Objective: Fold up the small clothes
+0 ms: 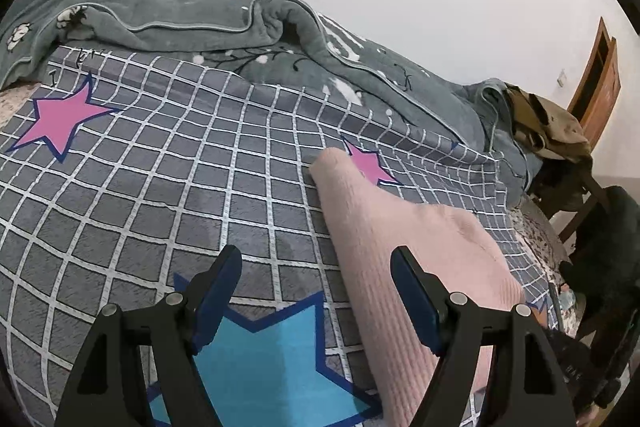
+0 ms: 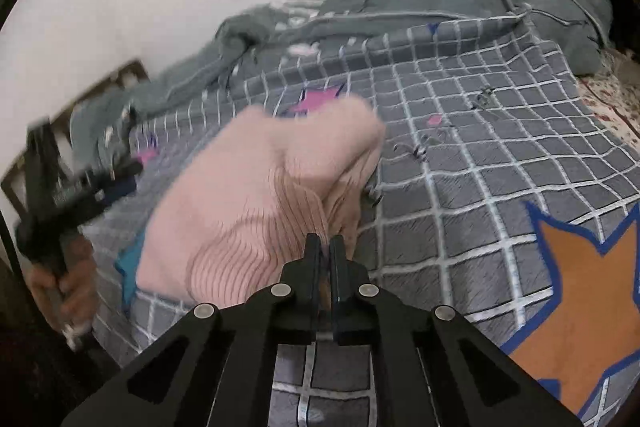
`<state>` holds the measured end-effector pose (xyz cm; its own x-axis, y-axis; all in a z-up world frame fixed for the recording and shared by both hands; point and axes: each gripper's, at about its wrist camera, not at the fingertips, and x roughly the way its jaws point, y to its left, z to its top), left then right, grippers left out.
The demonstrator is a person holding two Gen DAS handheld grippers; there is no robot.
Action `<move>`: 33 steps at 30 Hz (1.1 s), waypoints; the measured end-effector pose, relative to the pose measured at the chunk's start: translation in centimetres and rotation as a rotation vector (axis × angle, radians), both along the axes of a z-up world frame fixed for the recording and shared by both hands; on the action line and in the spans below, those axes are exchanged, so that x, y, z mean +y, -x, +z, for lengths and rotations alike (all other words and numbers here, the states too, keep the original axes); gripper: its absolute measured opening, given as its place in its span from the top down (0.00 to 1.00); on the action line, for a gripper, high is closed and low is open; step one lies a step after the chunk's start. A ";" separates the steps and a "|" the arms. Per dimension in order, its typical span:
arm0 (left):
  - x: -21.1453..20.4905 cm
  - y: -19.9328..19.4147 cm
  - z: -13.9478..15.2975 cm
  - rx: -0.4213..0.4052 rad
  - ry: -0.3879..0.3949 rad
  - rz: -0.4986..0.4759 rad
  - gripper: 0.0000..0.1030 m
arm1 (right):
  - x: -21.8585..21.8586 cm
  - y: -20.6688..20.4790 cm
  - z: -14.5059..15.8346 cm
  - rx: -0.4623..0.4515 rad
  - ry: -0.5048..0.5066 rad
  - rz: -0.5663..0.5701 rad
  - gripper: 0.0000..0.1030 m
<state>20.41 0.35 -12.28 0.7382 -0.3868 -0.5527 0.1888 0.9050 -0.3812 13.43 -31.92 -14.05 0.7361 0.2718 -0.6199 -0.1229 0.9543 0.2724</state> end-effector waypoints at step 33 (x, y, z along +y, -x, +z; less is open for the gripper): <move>-6.1 -1.4 -1.7 0.068 -0.022 -0.138 0.26 | 0.7 -7.3 1.6 -0.034 -0.015 0.109 0.51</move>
<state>21.78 -5.78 -13.96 0.6393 -0.4690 -0.6093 0.2864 0.8807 -0.3774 20.77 -31.21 -12.44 0.7224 0.3607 -0.5900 -0.2357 0.9305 0.2803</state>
